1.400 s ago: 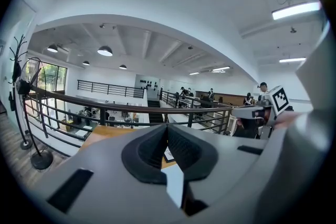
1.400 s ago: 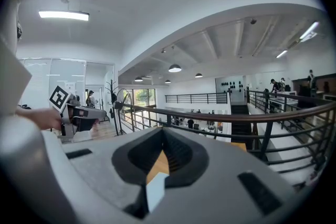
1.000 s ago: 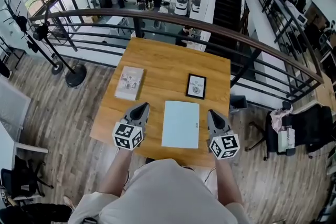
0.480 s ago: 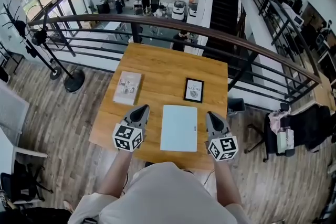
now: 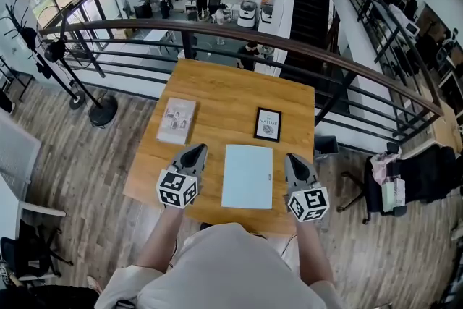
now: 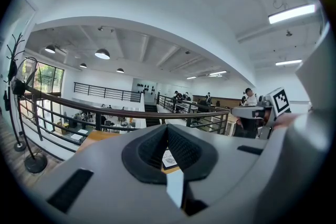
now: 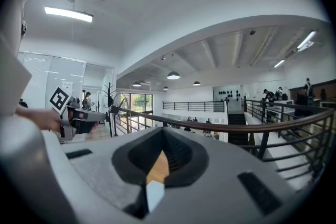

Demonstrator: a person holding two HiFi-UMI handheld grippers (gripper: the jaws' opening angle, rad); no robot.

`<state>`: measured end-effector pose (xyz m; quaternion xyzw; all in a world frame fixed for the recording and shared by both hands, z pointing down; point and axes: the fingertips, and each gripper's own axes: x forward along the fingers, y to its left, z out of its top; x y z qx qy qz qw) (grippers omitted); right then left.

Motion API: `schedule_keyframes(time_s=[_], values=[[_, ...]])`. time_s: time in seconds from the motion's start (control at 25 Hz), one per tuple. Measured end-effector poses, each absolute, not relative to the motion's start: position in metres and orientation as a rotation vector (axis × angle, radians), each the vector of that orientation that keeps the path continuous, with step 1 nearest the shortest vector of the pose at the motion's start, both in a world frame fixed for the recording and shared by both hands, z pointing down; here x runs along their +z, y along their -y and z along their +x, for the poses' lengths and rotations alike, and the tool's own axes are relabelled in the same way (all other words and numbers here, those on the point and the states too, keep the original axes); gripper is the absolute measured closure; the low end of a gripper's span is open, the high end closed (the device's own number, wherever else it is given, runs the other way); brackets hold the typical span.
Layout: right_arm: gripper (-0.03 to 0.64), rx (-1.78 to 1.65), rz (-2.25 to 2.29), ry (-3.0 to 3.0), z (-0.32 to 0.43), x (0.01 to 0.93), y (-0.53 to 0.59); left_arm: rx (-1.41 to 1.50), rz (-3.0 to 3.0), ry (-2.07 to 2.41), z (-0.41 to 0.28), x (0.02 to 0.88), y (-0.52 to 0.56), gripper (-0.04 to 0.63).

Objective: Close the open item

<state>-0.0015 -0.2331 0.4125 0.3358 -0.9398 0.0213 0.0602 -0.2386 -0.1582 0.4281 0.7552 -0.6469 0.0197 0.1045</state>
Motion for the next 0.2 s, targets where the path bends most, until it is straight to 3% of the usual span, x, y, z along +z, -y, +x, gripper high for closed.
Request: schedule_keyframes(time_s=[0.2], values=[[0.614, 0.055, 1.021, 2.842, -0.001, 0.4089, 0.2346, 0.046, 2.229, 1.907, -0.2385, 0.4249, 0.1605, 0.601]])
